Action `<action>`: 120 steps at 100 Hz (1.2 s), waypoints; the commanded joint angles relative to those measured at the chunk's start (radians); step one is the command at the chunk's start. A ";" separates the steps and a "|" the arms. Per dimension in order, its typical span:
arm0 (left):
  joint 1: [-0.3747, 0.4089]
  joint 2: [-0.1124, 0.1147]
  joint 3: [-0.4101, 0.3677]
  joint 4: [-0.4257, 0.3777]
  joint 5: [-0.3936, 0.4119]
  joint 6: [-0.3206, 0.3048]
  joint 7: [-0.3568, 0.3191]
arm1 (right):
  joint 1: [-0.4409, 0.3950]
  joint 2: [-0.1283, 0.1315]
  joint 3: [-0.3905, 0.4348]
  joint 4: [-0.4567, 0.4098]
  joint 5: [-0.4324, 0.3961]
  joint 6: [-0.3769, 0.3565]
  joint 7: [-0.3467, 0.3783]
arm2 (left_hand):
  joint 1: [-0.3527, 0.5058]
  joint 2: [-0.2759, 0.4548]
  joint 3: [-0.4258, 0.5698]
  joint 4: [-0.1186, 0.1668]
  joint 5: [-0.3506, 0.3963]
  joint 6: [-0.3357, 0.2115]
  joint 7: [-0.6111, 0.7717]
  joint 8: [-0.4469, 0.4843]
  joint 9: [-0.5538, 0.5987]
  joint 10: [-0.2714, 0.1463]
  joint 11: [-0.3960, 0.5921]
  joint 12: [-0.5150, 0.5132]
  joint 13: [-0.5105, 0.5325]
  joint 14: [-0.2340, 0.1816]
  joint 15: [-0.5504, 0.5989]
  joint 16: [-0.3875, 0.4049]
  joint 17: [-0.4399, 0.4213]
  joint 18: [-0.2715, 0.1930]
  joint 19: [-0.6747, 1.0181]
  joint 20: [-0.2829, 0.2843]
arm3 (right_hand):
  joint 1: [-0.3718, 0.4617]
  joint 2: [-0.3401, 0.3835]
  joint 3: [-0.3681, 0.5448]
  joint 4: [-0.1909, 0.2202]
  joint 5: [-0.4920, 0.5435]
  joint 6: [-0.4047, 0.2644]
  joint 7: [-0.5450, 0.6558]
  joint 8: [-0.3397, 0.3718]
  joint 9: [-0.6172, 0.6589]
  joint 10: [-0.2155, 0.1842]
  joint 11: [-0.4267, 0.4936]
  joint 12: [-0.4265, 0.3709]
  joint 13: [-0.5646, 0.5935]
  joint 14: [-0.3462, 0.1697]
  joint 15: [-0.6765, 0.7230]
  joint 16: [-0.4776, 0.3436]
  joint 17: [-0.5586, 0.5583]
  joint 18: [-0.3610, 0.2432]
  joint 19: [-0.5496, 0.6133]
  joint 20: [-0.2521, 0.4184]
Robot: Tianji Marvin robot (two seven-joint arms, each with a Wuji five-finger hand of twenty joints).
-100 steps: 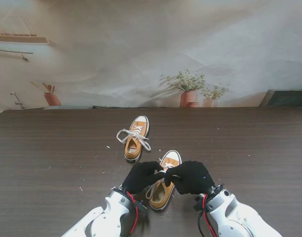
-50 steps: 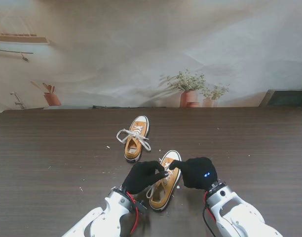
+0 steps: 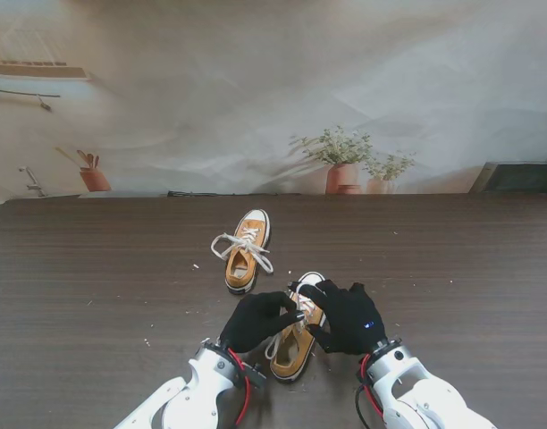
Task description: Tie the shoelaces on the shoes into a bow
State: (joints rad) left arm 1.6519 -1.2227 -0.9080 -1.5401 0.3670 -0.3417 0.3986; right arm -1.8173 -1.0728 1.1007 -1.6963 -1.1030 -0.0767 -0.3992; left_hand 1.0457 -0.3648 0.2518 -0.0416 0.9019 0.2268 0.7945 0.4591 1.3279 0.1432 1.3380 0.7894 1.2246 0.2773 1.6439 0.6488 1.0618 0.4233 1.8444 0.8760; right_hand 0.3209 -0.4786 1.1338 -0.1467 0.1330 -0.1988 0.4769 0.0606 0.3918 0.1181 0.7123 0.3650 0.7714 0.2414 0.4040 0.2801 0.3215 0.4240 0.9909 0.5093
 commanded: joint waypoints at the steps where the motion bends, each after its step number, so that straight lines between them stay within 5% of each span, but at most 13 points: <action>1: 0.014 0.002 -0.009 -0.014 0.017 0.003 -0.004 | -0.002 -0.004 0.004 0.009 0.007 -0.011 0.003 | 0.047 0.028 -0.035 -0.002 -0.015 -0.080 -0.009 -0.025 0.038 0.043 0.036 0.006 0.043 0.028 0.047 0.020 0.040 -0.232 0.250 -0.009 | -0.050 0.003 -0.019 0.035 -0.028 -0.056 -0.081 -0.053 -0.087 0.026 -0.081 -0.045 -0.090 0.025 -0.101 -0.052 -0.070 -0.024 -0.061 -0.053; 8: 0.028 0.006 -0.025 -0.023 0.043 0.003 0.006 | -0.009 -0.007 0.012 0.004 0.024 -0.016 0.009 | 0.055 0.033 -0.057 0.006 -0.023 -0.082 0.000 -0.059 0.038 0.041 0.038 0.012 0.043 0.024 0.053 0.019 0.041 -0.245 0.250 0.004 | -0.067 0.003 -0.031 0.035 -0.003 -0.085 -0.255 -0.062 -0.132 0.032 -0.134 -0.069 -0.143 0.025 -0.160 -0.085 -0.100 -0.042 -0.076 -0.081; 14: 0.042 0.009 -0.040 -0.033 0.068 0.004 0.020 | -0.012 -0.011 0.015 0.006 0.032 -0.016 -0.006 | 0.056 0.032 -0.060 0.007 -0.024 -0.081 -0.014 -0.081 0.038 0.039 0.040 0.013 0.043 0.022 0.056 0.020 0.042 -0.245 0.250 0.005 | -0.076 0.007 -0.048 0.034 0.032 -0.109 -0.485 0.076 -0.161 0.039 -0.141 -0.075 -0.141 0.025 -0.162 -0.087 -0.101 -0.045 -0.073 -0.086; 20: 0.058 0.014 -0.058 -0.045 0.094 0.004 0.028 | -0.018 -0.013 0.018 0.005 0.035 -0.010 -0.020 | 0.056 0.031 -0.065 0.009 -0.021 -0.082 -0.029 -0.110 0.038 0.038 0.041 0.013 0.043 0.019 0.058 0.020 0.042 -0.248 0.250 0.005 | -0.079 0.016 -0.078 0.034 0.026 -0.123 -0.499 0.165 -0.202 0.044 -0.148 -0.082 -0.143 0.026 -0.163 -0.088 -0.101 -0.043 -0.068 -0.083; 28: 0.081 0.017 -0.084 -0.058 0.124 0.006 0.047 | -0.033 -0.010 0.020 -0.006 0.002 0.041 -0.032 | 0.056 0.031 -0.068 0.010 -0.020 -0.083 -0.031 -0.123 0.038 0.037 0.042 0.014 0.043 0.017 0.059 0.019 0.042 -0.250 0.250 0.005 | -0.086 0.027 -0.132 0.030 0.027 -0.134 -0.511 0.173 -0.217 0.061 -0.143 -0.081 -0.076 0.009 -0.118 -0.069 -0.042 -0.054 -0.038 -0.075; 37: 0.106 0.021 -0.113 -0.072 0.149 0.010 0.062 | -0.039 -0.011 0.016 -0.005 -0.034 0.103 -0.074 | 0.057 0.030 -0.069 0.011 -0.018 -0.083 -0.030 -0.127 0.038 0.037 0.043 0.014 0.043 0.017 0.060 0.020 0.042 -0.250 0.250 0.006 | -0.086 -0.016 -0.170 0.021 0.027 -0.193 -0.494 0.215 -0.223 0.012 -0.036 -0.038 -0.090 -0.027 0.033 0.028 0.000 -0.054 0.038 -0.045; 47: 0.136 0.025 -0.146 -0.096 0.150 0.020 0.057 | -0.058 -0.007 0.028 -0.025 -0.065 0.141 -0.072 | 0.058 0.031 -0.070 0.011 -0.019 -0.083 -0.029 -0.130 0.038 0.037 0.044 0.014 0.043 0.016 0.061 0.020 0.042 -0.251 0.250 0.007 | -0.097 -0.037 -0.188 0.016 0.024 -0.213 -0.411 0.297 -0.250 -0.017 0.421 0.203 -0.116 -0.088 0.388 0.194 0.096 -0.071 0.195 0.050; 55: 0.155 0.028 -0.165 -0.108 0.156 0.020 0.055 | -0.061 -0.017 0.036 -0.025 -0.023 0.118 -0.082 | 0.057 0.032 -0.072 0.011 -0.020 -0.086 -0.028 -0.133 0.038 0.037 0.045 0.014 0.043 0.017 0.061 0.019 0.042 -0.250 0.250 0.007 | -0.091 -0.066 -0.154 0.006 -0.011 -0.188 -0.166 0.158 -0.179 -0.030 0.508 0.564 -0.094 -0.125 0.635 0.291 0.154 -0.106 0.326 0.158; 61: 0.164 0.029 -0.175 -0.113 0.165 0.021 0.059 | -0.067 -0.026 0.044 -0.028 0.045 0.078 -0.073 | 0.058 0.034 -0.073 0.011 -0.021 -0.085 -0.027 -0.134 0.038 0.037 0.045 0.014 0.043 0.018 0.061 0.019 0.042 -0.250 0.250 0.007 | -0.079 -0.079 -0.131 0.003 -0.024 -0.143 -0.056 0.061 -0.118 -0.044 0.519 0.629 -0.065 -0.140 0.722 0.325 0.178 -0.129 0.397 0.198; 76: 0.179 0.030 -0.186 -0.119 0.169 0.023 0.061 | -0.080 -0.050 0.061 -0.040 0.227 -0.031 -0.016 | 0.060 0.034 -0.076 0.012 -0.021 -0.083 -0.024 -0.136 0.038 0.037 0.045 0.014 0.043 0.018 0.061 0.019 0.042 -0.250 0.250 0.007 | -0.008 -0.105 -0.037 -0.007 -0.041 0.064 0.111 0.066 0.047 -0.086 0.522 0.593 -0.008 -0.140 0.750 0.325 0.193 -0.137 0.442 0.224; 96: 0.187 0.030 -0.190 -0.124 0.176 0.024 0.069 | -0.079 -0.061 0.064 -0.029 0.296 -0.092 -0.013 | 0.061 0.034 -0.078 0.013 -0.022 -0.083 -0.023 -0.138 0.038 0.037 0.045 0.013 0.043 0.018 0.061 0.019 0.042 -0.249 0.250 0.006 | 0.054 -0.131 0.057 0.003 -0.048 0.267 0.214 0.092 0.164 -0.122 0.451 0.395 0.030 -0.135 0.695 0.290 0.208 -0.138 0.436 0.216; 114: 0.187 0.031 -0.194 -0.125 0.180 0.023 0.067 | -0.087 -0.062 0.063 -0.045 0.310 -0.073 0.001 | 0.062 0.035 -0.079 0.013 -0.022 -0.080 -0.022 -0.140 0.038 0.037 0.045 0.013 0.043 0.018 0.061 0.018 0.042 -0.248 0.250 0.006 | 0.066 -0.148 0.074 0.002 -0.049 0.317 0.285 0.124 0.279 -0.099 0.328 0.246 0.091 -0.101 0.659 0.259 0.221 -0.101 0.427 0.214; 120: 0.187 0.032 -0.196 -0.124 0.182 0.022 0.065 | -0.095 -0.059 0.068 -0.059 0.307 -0.055 0.025 | 0.061 0.036 -0.080 0.013 -0.022 -0.082 -0.021 -0.140 0.038 0.037 0.045 0.013 0.043 0.017 0.061 0.018 0.042 -0.248 0.250 0.006 | 0.040 -0.129 0.038 -0.003 -0.051 0.260 0.249 0.108 0.264 -0.077 0.206 0.143 0.054 -0.079 0.585 0.229 0.154 -0.073 0.367 0.203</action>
State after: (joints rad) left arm 1.8363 -1.1931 -1.1005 -1.6554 0.5431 -0.3219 0.4794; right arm -1.8977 -1.1356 1.1642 -1.7331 -0.7902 -0.1479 -0.4120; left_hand 1.0563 -0.3617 0.2103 -0.0416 0.9019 0.2261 0.7700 0.3397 1.3279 0.1432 1.3380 0.7894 1.2246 0.2770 1.6438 0.6488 1.0618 0.4233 1.8444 0.8757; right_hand 0.3657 -0.6135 1.1665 -0.1470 0.1330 0.0987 0.7518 0.1654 0.6589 0.0204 1.0038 0.5900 0.8472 0.1386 1.0467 0.5414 0.5286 0.3254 1.3973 0.7237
